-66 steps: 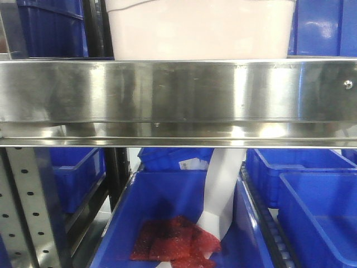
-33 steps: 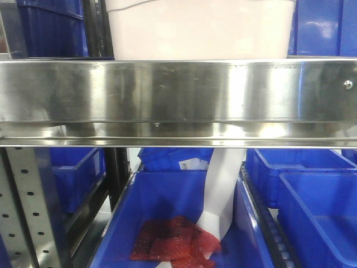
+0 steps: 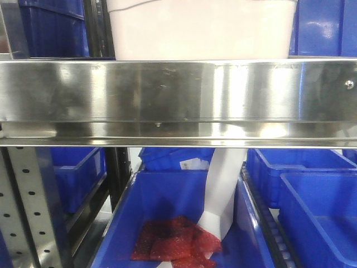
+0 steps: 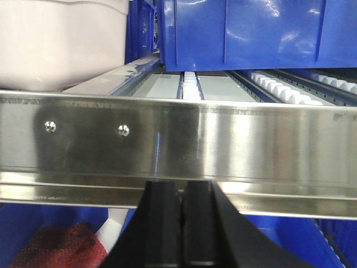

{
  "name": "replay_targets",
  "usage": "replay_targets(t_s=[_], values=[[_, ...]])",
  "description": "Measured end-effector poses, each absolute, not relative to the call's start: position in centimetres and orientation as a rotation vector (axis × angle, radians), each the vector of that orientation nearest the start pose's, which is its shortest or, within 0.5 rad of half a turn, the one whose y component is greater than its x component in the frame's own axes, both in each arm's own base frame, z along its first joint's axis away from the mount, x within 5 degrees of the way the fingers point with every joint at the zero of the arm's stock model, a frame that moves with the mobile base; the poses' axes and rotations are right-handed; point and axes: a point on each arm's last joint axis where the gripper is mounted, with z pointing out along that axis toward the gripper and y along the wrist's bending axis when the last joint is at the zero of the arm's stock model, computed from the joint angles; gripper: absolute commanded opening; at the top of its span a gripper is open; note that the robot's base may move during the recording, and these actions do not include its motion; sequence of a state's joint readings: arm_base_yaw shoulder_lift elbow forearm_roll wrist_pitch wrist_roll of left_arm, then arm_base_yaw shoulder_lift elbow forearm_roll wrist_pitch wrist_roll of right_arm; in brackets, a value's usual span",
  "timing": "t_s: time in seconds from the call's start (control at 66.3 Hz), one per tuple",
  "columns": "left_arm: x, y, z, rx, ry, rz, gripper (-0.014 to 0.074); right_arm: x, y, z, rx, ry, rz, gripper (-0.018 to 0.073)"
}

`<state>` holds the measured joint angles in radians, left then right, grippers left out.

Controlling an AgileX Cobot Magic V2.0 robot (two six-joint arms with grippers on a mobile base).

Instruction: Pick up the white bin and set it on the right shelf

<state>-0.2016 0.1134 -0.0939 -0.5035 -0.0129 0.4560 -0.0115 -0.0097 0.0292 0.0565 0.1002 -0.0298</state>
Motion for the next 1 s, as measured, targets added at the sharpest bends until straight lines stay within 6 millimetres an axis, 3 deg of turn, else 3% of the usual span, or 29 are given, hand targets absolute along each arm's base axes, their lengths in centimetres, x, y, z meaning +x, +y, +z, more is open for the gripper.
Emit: replay_targets(t_s=[0.287, 0.543, 0.995], values=[[6.4, -0.7, 19.5, 0.056, 1.635, -0.115, -0.0126, 5.7, 0.0, 19.5, 0.026, 1.603, 0.016, 0.0032], [5.7, -0.2, 19.4, 0.048, 1.608, -0.013, -0.0126, 5.7, 0.0, 19.5, 0.026, 1.603, 0.016, 0.0032], [5.6, -0.6, 19.5, 0.080, 1.600, -0.094, -0.0126, 5.7, 0.0, 19.5, 0.026, 1.603, 0.016, 0.0032]])
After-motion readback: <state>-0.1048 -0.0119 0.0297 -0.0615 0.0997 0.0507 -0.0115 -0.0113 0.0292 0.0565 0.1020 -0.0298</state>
